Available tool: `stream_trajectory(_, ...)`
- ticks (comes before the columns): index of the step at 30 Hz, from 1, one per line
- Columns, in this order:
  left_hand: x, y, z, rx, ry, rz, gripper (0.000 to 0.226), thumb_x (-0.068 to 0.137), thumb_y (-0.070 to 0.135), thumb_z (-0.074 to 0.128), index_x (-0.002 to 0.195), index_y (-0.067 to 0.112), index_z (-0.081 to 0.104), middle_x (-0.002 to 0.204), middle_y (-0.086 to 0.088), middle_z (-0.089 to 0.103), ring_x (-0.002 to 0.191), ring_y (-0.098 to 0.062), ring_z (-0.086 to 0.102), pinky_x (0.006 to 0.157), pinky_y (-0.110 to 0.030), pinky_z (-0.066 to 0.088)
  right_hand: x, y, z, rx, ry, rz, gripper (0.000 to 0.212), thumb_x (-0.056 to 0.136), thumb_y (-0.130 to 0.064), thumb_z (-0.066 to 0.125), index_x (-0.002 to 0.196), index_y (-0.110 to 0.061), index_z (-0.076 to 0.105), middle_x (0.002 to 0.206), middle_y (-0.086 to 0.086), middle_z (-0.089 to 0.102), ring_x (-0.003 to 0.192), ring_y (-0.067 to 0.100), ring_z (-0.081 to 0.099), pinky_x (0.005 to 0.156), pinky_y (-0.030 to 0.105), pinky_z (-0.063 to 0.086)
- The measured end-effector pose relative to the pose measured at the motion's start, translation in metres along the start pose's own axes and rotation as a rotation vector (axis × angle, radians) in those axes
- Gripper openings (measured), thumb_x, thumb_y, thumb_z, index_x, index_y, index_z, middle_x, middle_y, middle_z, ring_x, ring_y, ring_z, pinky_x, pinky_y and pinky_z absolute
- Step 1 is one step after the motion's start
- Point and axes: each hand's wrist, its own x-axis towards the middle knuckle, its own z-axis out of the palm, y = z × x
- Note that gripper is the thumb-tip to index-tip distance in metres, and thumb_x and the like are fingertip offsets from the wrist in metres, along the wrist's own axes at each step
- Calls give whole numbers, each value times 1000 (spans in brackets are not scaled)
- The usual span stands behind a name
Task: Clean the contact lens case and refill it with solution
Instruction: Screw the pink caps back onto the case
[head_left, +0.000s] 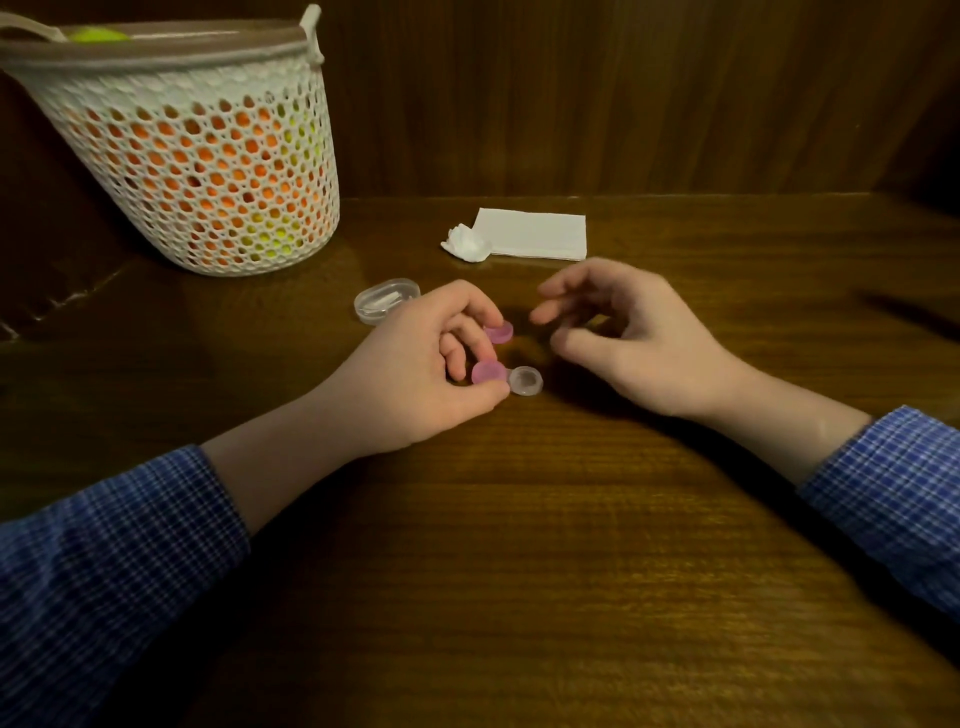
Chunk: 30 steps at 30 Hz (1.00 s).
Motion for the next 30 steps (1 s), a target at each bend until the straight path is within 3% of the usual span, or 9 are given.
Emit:
stream_trajectory(3,-1,-1,0,9,7,8,41,81,17,88,112,28,64,92,14,71,74,-15,68,63,-23,59,23,1,-2,-117,15,32,36,87,-8,75,119,-18,64,108,-8,69,92,12,69,81,30,59)
stream_trajectory(7,-2,-1,-2,74,30,4,32,79,23,89,102,30,68,86,10,70,71,-6,66,62,-17,56,44,-3,7,-230,-188,7,44,83,-31,82,122,-25,64,107,-13,66,91,7,67,73,22,59)
stream_trajectory(12,-4,-1,-3,119,21,-10,19,81,28,88,85,33,70,74,6,69,60,-4,59,55,-24,54,55,-4,10,-259,-271,-3,50,83,-22,84,128,-26,63,104,-13,70,90,4,68,77,17,57)
stream_trajectory(16,-4,1,-3,122,13,-13,17,81,26,88,82,33,72,74,11,68,60,-3,58,55,-21,52,56,-7,10,-239,-275,-7,47,85,-19,83,128,-24,64,97,-10,73,87,2,69,77,16,57)
stream_trajectory(21,-5,2,-3,118,-4,-18,16,83,25,86,84,33,72,72,9,67,59,-3,56,56,-19,51,48,-6,-5,-389,-260,-2,43,91,-24,76,132,-23,64,98,-12,71,90,5,67,78,18,56)
stream_trajectory(23,-5,3,-4,116,-18,-17,15,84,25,85,87,33,73,77,8,68,61,-4,57,57,-20,52,40,-4,-17,-402,-233,3,36,93,-24,73,128,-24,67,102,-11,71,94,6,68,83,22,57)
stream_trajectory(27,-6,3,-6,107,-32,-2,17,86,17,82,90,31,74,81,5,70,69,-18,64,58,-30,57,24,-1,-32,-328,-138,10,17,92,-20,74,108,-27,75,102,-12,73,91,1,68,81,14,56)
stream_trajectory(30,-6,1,-7,104,-44,3,19,86,13,81,91,30,75,83,4,70,72,-21,64,59,-36,58,16,0,-33,-312,-138,44,15,90,-16,76,98,-29,75,95,-13,73,89,2,69,82,21,58)
